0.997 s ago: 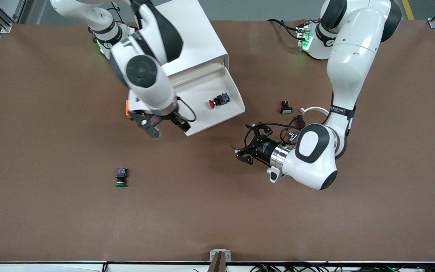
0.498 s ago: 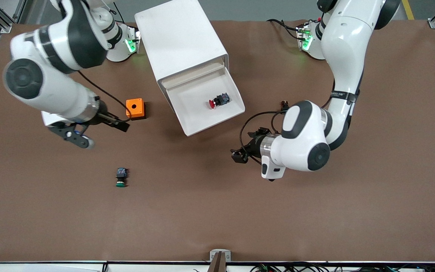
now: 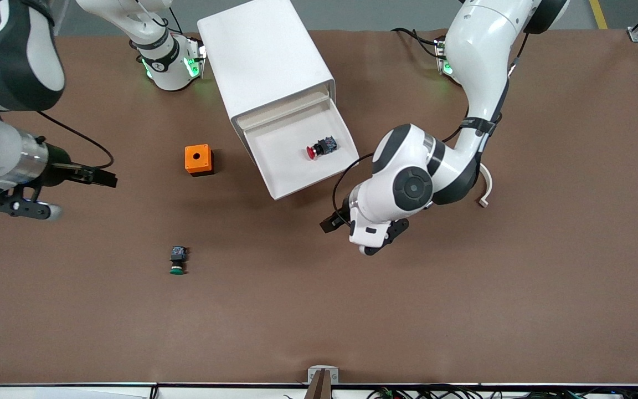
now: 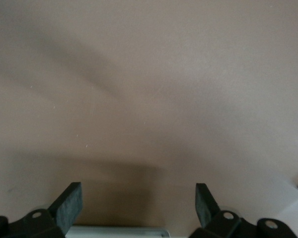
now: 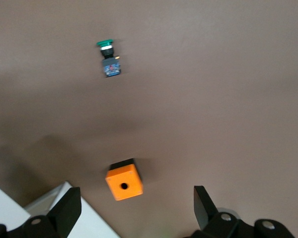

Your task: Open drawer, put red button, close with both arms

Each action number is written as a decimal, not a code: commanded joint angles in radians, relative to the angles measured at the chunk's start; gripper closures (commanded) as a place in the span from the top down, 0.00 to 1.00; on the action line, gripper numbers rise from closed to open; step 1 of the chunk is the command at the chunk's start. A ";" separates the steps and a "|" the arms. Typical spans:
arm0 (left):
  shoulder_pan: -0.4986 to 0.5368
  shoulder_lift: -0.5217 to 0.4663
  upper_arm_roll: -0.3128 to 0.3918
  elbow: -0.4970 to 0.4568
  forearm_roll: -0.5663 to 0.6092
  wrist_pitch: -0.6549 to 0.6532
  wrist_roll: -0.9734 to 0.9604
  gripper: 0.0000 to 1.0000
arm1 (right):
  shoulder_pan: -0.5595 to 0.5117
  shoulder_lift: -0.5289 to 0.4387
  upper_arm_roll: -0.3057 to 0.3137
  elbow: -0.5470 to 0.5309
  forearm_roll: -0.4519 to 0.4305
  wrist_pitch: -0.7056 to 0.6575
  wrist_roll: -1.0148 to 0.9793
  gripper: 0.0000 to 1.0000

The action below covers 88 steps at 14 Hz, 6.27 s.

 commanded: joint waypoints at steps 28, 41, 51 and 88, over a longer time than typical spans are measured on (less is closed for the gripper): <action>-0.209 -0.078 -0.093 -0.213 0.250 0.059 -0.131 1.00 | -0.062 -0.045 0.031 0.096 -0.057 -0.085 -0.151 1.00; -0.211 -0.072 -0.145 -0.224 0.044 0.059 -0.191 1.00 | -0.022 -0.062 0.035 0.103 -0.053 -0.088 -0.147 1.00; -0.215 -0.050 -0.164 -0.233 -0.139 0.059 -0.185 1.00 | -0.091 -0.067 0.029 0.105 -0.016 -0.088 -0.143 1.00; 0.573 -0.521 -0.153 -0.152 0.029 -0.489 0.631 0.99 | -0.047 -0.271 0.032 -0.134 -0.011 0.041 -0.011 1.00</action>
